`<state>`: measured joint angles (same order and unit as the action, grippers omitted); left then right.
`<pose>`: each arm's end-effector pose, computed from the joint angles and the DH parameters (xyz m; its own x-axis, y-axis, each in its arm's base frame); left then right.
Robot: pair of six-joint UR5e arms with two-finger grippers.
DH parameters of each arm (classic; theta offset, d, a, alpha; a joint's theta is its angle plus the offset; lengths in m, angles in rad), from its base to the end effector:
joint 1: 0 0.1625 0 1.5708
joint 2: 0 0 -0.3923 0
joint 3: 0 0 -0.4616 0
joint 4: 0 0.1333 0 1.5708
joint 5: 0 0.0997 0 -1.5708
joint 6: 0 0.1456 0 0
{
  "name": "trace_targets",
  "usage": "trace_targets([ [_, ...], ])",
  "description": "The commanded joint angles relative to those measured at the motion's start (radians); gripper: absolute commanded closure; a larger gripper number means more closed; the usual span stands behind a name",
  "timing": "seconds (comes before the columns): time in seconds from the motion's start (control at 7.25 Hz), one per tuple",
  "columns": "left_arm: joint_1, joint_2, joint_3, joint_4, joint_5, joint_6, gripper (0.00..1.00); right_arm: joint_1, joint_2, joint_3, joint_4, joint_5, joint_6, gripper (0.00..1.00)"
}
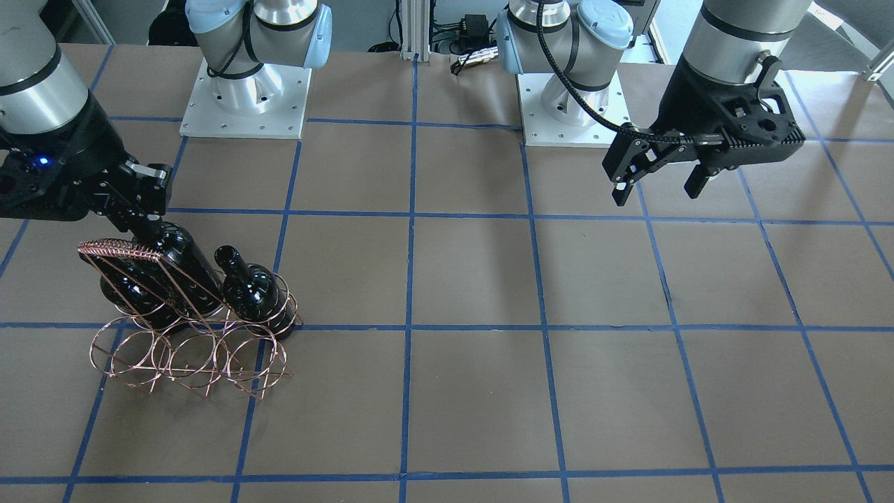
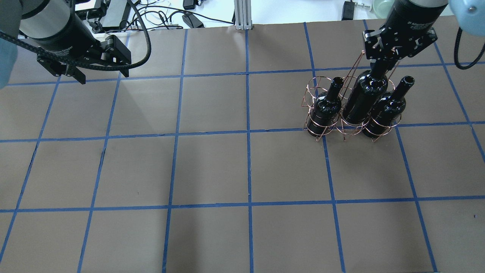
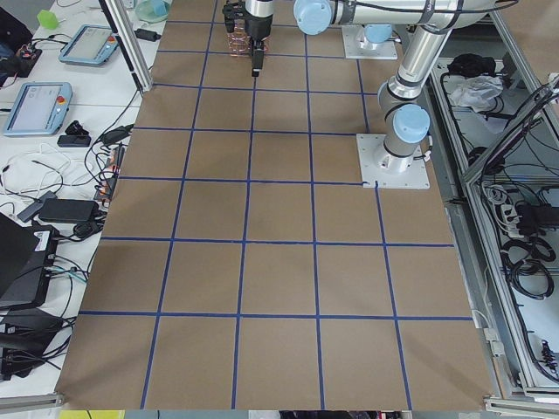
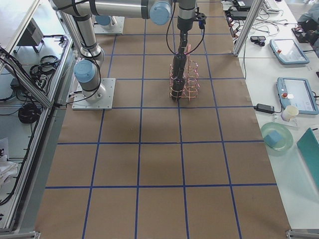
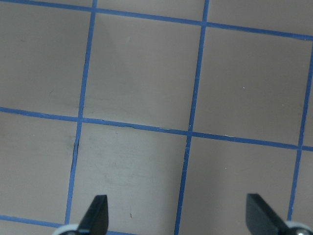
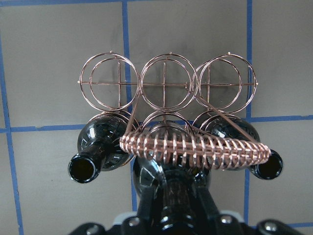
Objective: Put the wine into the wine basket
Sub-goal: 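Lower the bottle into the middle basket slot with the right gripper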
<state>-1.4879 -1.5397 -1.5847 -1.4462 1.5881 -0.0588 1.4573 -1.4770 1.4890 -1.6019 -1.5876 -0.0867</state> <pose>-0.0833 -0.5775 0.4325 -0.9897 -0.1431 -0.0088 -0.1404 0.9799 -0.1421 0.0620 -0.6117 0.4039 -0.9995 0.0271 0.0184 0.0268 0.9995 -0.0176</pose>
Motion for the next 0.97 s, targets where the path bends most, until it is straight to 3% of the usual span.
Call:
trace_targets([
  [0.0,0.000,-0.003,0.000,0.000,0.000,-0.001,0.00,0.000,0.006,0.011,-0.004,0.000,-0.002,1.00],
  [0.83,0.000,-0.013,-0.001,0.007,0.004,0.000,0.00,0.000,0.047,0.082,-0.099,0.002,-0.002,1.00],
])
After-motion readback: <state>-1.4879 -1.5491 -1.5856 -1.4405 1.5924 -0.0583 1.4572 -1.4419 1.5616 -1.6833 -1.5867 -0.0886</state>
